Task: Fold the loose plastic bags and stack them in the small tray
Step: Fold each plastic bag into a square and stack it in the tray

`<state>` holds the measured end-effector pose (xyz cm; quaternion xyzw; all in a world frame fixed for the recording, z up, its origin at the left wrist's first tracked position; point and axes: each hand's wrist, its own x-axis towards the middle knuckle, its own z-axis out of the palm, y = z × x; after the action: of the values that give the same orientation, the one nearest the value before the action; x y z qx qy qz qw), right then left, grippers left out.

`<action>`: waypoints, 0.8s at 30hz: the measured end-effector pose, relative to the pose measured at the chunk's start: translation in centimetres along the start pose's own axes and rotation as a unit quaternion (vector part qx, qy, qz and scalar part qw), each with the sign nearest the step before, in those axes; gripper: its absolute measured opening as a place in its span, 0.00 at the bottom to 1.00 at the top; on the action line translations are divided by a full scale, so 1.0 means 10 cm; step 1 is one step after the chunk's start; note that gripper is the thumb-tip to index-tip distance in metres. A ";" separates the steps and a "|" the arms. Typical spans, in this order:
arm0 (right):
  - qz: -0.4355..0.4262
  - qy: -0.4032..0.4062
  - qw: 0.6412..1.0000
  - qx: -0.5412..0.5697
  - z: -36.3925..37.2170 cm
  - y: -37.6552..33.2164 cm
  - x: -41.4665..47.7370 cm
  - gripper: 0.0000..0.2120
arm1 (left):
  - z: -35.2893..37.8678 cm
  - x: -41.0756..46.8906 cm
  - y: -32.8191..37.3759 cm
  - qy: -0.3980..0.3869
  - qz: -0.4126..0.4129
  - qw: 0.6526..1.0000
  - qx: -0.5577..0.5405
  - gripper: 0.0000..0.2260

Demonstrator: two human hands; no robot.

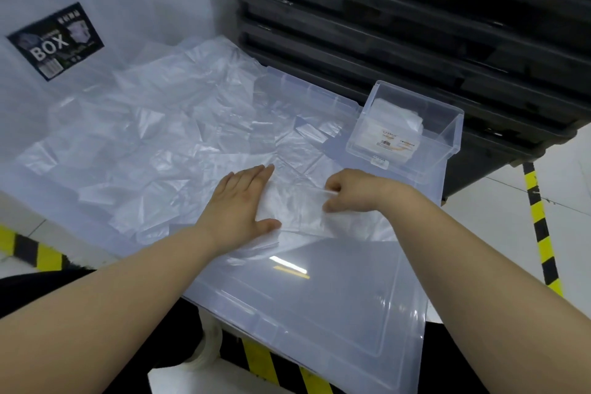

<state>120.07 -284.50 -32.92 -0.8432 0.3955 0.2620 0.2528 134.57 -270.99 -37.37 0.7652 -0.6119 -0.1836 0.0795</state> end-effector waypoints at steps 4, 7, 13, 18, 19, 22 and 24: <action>-0.031 0.006 0.997 0.071 0.03 0.05 -0.08 0.08 | -0.05 -0.01 -0.02 0.002 -0.001 1.000 -0.016 0.41; -0.026 0.009 0.997 0.075 0.06 0.05 -0.12 0.10 | -0.05 -0.04 -0.02 -0.013 -0.013 1.000 -0.021 0.42; 0.007 -0.009 1.000 0.006 0.08 0.02 -0.15 0.09 | -0.08 -0.05 0.00 -0.011 -0.018 0.999 -0.026 0.42; -0.008 -0.003 0.999 0.036 0.07 0.06 -0.23 0.14 | -0.09 -0.05 -0.02 0.010 -0.014 0.999 -0.027 0.43; -0.020 0.012 0.998 0.062 0.06 0.08 -0.26 0.14 | -0.10 -0.05 -0.02 0.026 -0.011 0.999 -0.033 0.42; -0.068 0.065 0.981 0.171 0.03 0.13 -0.36 0.10 | -0.12 -0.04 -0.02 0.089 -0.006 0.994 -0.070 0.41; -0.079 0.103 0.951 0.281 0.03 0.16 -0.41 0.07 | -0.15 -0.04 0.01 0.137 -0.010 0.985 -0.105 0.39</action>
<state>116.46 -283.00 -30.91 -0.7890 0.4089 0.0311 0.4575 135.01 -270.82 -35.89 0.7766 -0.5651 -0.1409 0.2401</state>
